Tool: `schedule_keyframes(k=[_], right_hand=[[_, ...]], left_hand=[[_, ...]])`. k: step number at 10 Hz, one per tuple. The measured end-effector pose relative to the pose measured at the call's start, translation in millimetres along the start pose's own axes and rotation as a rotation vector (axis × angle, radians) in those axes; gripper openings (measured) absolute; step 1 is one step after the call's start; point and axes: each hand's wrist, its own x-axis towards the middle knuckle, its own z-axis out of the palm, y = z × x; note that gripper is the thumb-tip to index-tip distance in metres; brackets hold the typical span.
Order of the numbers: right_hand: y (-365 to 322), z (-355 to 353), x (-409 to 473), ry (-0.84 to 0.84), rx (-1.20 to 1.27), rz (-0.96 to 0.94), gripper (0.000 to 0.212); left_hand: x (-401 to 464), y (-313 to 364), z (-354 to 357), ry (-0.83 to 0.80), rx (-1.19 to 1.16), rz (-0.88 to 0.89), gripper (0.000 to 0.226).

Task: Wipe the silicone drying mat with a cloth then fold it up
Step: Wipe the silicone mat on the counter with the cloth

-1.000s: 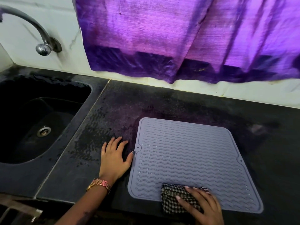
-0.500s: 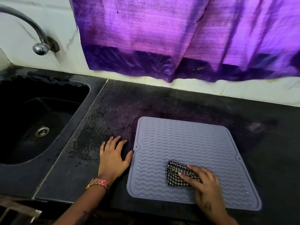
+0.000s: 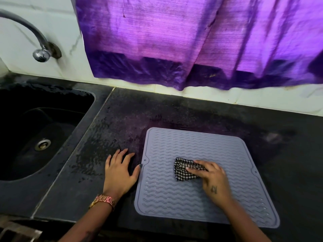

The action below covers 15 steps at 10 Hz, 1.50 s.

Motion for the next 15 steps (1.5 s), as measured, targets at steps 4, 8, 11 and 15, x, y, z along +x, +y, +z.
schedule_keyframes(k=[4,8,11,15], right_hand=[[23.7,4.7,43.7,-0.247,0.052,0.047,0.053],[45.9,11.3,72.0,-0.305,0.02,0.072,0.058],[45.0,9.4,115.9,-0.304,-0.026,0.061,0.064],[62.6,10.4,128.0,-0.331,-0.119,0.071,0.079]], left_hand=[[1.0,-0.1,0.1,-0.005,0.006,-0.002,0.077],[1.4,-1.3,2.1,0.007,-0.001,-0.002,0.07],[1.5,-0.7,2.1,0.006,0.007,0.001,0.07],[0.9,1.4,0.2,0.018,-0.003,-0.005,0.071]])
